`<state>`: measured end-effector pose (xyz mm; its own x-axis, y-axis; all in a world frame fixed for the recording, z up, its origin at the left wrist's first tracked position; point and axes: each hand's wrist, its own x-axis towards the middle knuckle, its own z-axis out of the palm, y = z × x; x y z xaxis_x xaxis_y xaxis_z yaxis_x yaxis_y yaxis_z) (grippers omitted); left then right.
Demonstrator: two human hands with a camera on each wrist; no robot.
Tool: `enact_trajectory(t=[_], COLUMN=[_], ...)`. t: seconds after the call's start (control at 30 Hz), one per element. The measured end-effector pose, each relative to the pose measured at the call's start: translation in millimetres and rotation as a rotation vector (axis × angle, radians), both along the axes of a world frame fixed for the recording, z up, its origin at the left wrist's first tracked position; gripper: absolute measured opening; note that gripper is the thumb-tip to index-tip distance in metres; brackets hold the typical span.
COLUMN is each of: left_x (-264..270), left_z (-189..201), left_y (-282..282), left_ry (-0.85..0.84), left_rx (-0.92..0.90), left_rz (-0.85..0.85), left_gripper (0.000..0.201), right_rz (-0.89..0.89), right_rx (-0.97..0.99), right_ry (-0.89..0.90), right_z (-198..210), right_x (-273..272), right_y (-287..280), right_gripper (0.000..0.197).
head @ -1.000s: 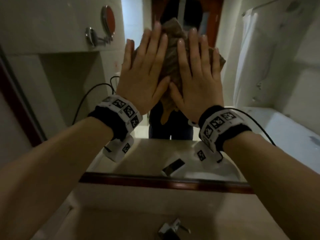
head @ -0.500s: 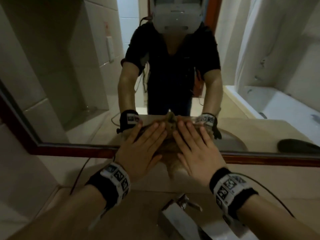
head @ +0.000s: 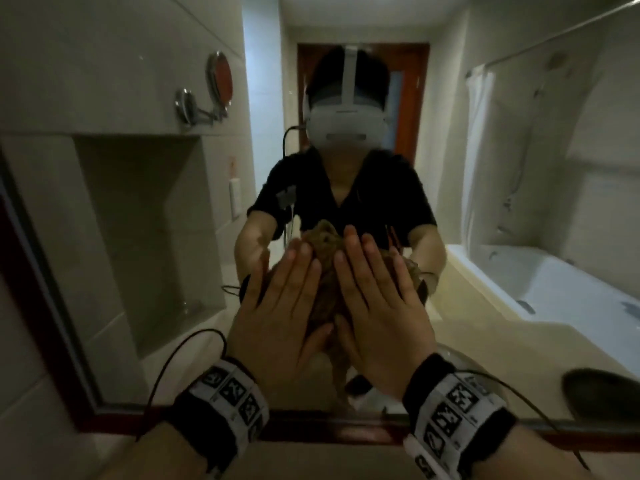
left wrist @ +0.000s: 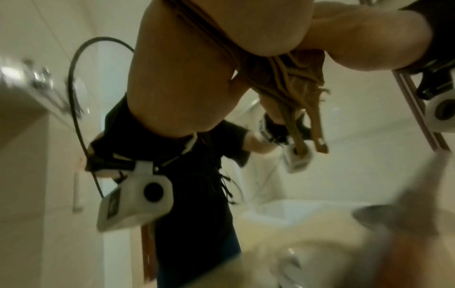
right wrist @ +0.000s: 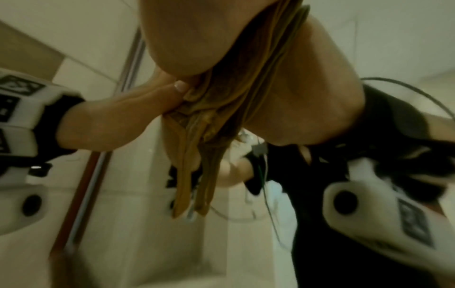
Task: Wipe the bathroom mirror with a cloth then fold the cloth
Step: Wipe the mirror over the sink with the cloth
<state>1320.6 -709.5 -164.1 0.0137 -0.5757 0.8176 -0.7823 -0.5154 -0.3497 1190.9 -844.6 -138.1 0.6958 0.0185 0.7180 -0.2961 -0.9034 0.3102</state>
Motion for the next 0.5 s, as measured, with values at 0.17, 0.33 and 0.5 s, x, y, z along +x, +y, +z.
enact_trajectory(t=[0.17, 0.33, 0.5], left_x=[12, 2, 16], left_z=[170, 292, 285], left_y=[10, 15, 3], left_ry=[-0.135, -0.169, -0.235], left_rx=[-0.050, -0.065, -0.108], left_rz=[0.127, 0.117, 0.216], left_gripper=[0.084, 0.081, 0.046], right_rz=[-0.003, -0.045, 0.400], right_rx=[-0.117, -0.105, -0.105], right_ry=[-0.073, -0.172, 0.008], right_z=[165, 280, 272], right_x=[10, 7, 0], right_y=[4, 2, 23], right_gripper=[0.076, 0.073, 0.064])
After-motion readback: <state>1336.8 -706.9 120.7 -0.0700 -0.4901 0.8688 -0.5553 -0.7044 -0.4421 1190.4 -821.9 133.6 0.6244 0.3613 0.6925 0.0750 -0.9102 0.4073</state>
